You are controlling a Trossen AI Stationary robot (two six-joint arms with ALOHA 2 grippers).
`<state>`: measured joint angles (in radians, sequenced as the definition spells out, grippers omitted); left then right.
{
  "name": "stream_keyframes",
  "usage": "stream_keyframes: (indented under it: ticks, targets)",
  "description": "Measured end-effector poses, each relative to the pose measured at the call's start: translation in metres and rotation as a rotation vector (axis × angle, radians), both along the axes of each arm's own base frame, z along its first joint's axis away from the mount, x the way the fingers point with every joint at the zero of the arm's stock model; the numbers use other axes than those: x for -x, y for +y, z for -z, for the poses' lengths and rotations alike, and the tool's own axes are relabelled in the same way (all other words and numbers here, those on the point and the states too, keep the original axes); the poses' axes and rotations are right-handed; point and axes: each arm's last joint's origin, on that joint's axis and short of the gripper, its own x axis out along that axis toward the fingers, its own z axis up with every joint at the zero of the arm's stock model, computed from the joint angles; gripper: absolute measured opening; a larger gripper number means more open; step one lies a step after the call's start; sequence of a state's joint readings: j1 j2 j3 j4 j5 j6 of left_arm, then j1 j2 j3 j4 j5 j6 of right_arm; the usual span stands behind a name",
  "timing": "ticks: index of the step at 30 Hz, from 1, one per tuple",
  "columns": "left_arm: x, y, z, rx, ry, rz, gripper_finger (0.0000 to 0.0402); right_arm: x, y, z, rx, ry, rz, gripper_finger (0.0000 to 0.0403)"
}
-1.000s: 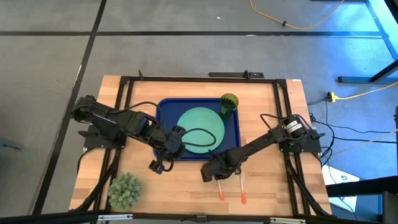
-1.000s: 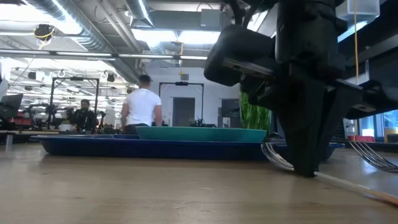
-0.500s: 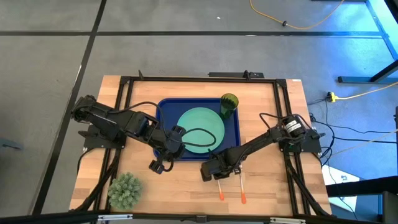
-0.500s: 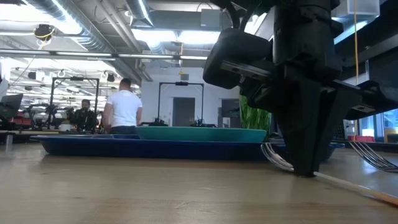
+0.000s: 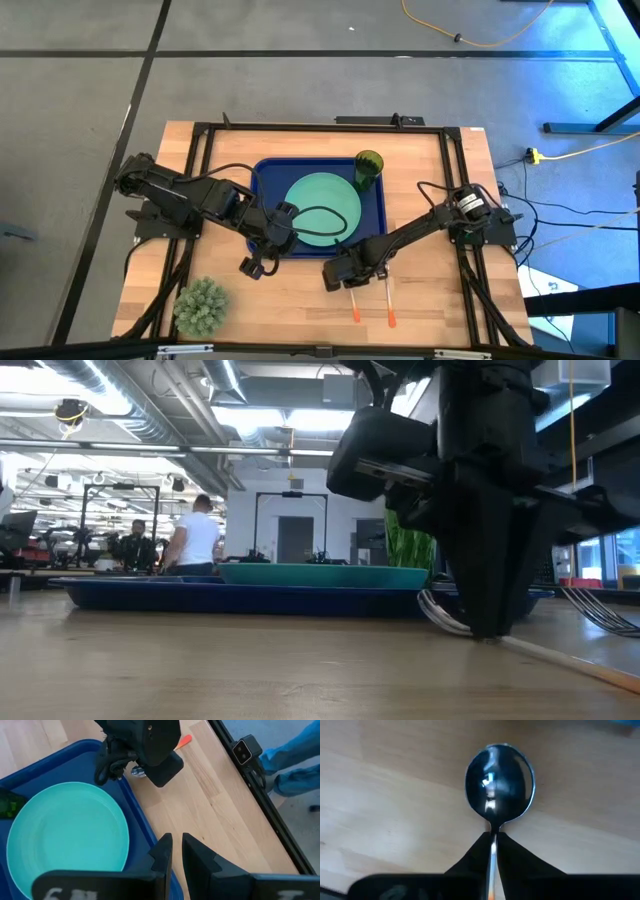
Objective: Pick and place plate/cup/fork/spoon on tray
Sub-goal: Put the orange spoon to the blue serving tray to the left side of the green plate
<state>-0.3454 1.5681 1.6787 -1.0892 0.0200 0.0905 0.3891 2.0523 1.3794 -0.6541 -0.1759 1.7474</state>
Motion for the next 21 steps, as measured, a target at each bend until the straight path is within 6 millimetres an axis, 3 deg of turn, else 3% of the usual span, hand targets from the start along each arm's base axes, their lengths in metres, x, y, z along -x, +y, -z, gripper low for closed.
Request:
stream_keyframes:
  ticks: [5,12,21]
  targets:
    - [0.000,0.000,0.000,0.000,0.002,0.000,0.0034,-0.006,0.000,-0.023,0.058,0.013,-0.039,0.0034]
    - [0.000,0.000,0.000,0.004,0.004,-0.008,0.0034,-0.011,0.002,-0.073,0.130,0.036,-0.109,0.0034]
    - [0.003,-0.007,0.000,0.008,0.006,0.030,0.0034,0.007,0.010,-0.177,0.345,-0.015,-0.293,0.0034]
